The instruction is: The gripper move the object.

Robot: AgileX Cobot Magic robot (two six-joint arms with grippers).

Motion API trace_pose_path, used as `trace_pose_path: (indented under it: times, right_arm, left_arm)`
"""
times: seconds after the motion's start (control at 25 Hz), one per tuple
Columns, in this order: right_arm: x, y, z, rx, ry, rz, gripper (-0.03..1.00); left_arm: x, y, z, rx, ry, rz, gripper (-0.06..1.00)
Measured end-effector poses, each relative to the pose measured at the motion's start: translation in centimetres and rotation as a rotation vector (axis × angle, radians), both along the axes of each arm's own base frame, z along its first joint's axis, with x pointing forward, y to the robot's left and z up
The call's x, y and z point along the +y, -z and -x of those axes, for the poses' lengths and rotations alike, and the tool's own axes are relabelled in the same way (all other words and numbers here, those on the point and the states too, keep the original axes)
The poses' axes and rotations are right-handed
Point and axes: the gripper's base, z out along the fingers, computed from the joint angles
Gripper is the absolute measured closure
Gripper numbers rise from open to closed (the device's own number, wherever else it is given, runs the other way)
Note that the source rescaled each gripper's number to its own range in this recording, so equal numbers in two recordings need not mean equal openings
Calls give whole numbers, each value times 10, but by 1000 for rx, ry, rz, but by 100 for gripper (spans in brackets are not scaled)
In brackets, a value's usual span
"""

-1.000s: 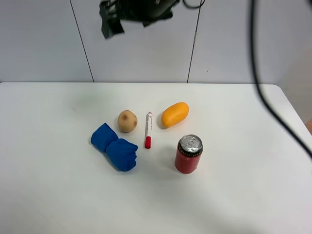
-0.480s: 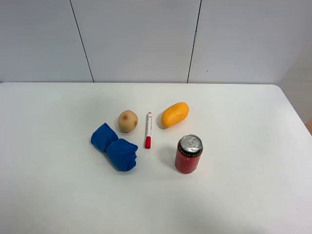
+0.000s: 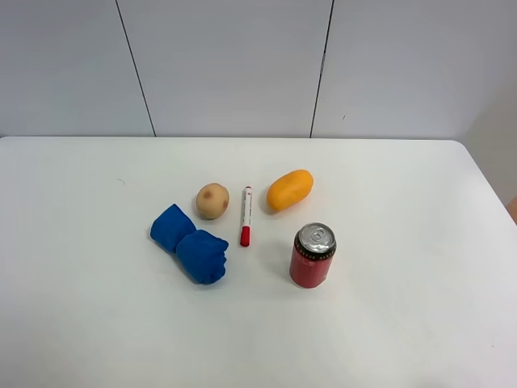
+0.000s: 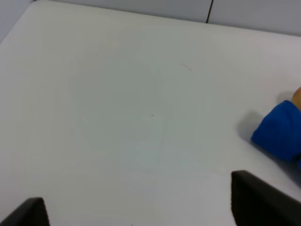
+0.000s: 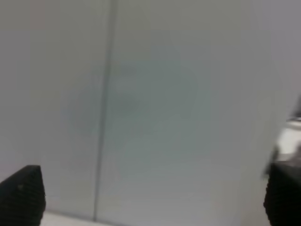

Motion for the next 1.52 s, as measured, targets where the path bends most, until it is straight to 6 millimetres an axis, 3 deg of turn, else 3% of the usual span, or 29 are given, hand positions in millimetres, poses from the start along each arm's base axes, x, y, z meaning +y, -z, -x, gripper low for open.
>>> trace_pose_path:
  times: [0.24,0.4,0.48,0.64,0.88,1.04,1.16,1.32,1.52]
  right_arm:
    - [-2,3,93,-175,38,-57,-3]
    - [10,20,139,-241,24,-72,-3]
    - [12,36,147,-227,35,-71,-3]
    - [12,90,136,-86,71,-68,-3]
    - [6,200,83,229,150,-71,-3]
    - [5,260,51,334,161,-67,-3]
    - [5,296,40,403,158,-61,-3]
    - [5,324,41,438,123,-50,-3]
    - [4,329,46,433,118,-50,-3]
  left_arm:
    - [0,0,0,0,0,0,-6]
    - [0,0,0,0,0,0,-6]
    - [0,0,0,0,0,0,-6]
    - [0,0,0,0,0,0,-6]
    - [0,0,0,-1,0,0,-6]
    - [0,0,0,0,0,0,-6]
    - [0,0,0,0,0,0,-6]
    - [0,0,0,0,0,0,-6]
    - [0,0,0,0,0,0,-6]
